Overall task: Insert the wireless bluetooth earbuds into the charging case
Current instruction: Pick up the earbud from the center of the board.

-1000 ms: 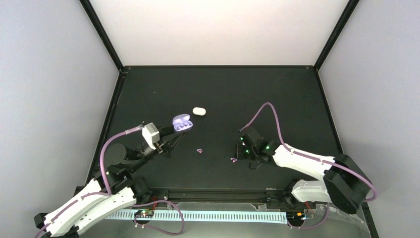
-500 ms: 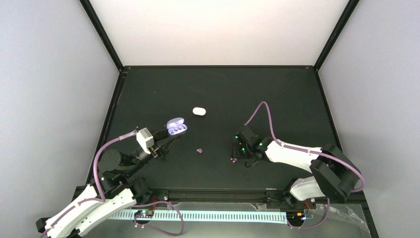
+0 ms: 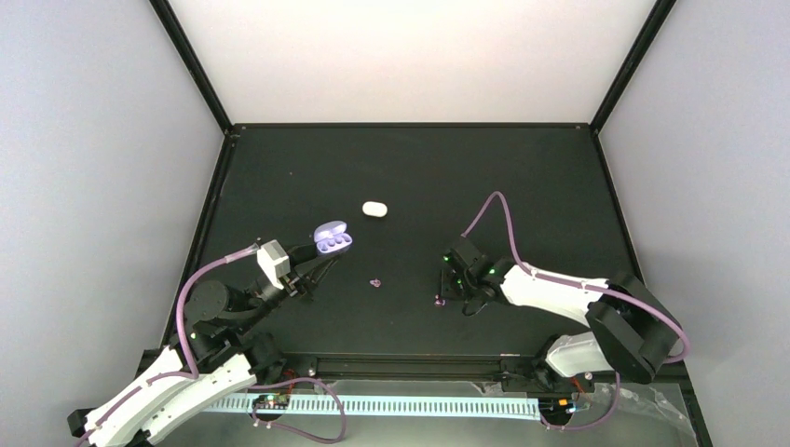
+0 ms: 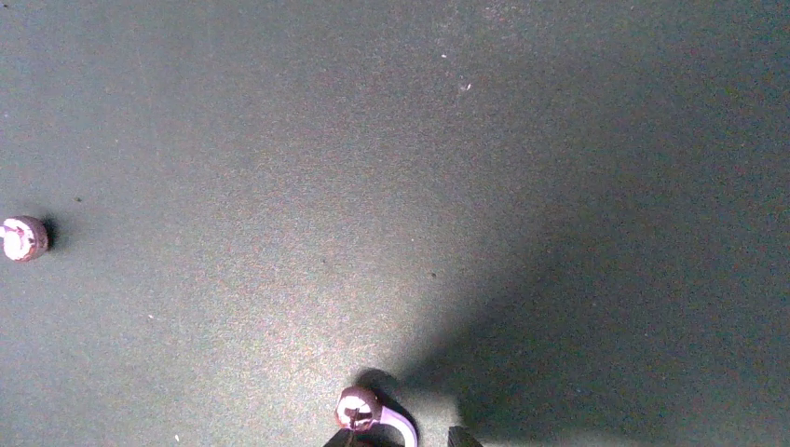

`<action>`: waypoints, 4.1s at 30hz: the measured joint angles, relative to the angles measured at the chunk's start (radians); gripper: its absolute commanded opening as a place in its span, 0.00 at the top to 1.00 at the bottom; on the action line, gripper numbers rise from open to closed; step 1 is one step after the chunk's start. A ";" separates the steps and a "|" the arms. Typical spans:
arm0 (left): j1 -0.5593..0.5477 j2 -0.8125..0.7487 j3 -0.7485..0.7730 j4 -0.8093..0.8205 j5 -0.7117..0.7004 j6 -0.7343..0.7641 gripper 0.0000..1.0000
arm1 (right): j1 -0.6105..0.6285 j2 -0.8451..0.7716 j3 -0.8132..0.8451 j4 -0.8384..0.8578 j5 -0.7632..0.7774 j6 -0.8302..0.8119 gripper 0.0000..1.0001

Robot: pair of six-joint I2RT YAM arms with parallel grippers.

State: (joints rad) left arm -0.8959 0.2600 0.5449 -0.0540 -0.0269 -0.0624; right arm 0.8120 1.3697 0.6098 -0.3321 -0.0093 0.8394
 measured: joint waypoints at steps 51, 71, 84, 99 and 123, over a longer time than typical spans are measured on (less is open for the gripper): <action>0.000 0.002 -0.001 -0.003 0.000 0.000 0.98 | 0.000 0.083 0.089 -0.074 -0.103 -0.175 0.74; 0.000 0.002 -0.001 -0.006 0.000 0.000 0.98 | 0.008 0.105 0.090 -0.063 -0.126 -0.160 0.81; 0.000 0.002 -0.001 -0.007 0.000 0.000 0.98 | 0.018 0.116 0.090 -0.058 -0.135 -0.151 0.99; 0.000 0.004 -0.001 -0.015 -0.007 0.000 0.98 | 0.020 0.067 0.114 -0.095 -0.129 -0.143 0.80; 0.000 0.005 -0.001 -0.018 -0.007 0.000 0.98 | 0.057 0.108 0.133 -0.146 -0.099 -0.142 0.82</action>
State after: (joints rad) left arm -0.8959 0.2646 0.5442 -0.0715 -0.0338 -0.0628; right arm 0.8692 1.4780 0.7425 -0.4786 -0.1081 0.6971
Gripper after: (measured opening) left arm 0.247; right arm 0.184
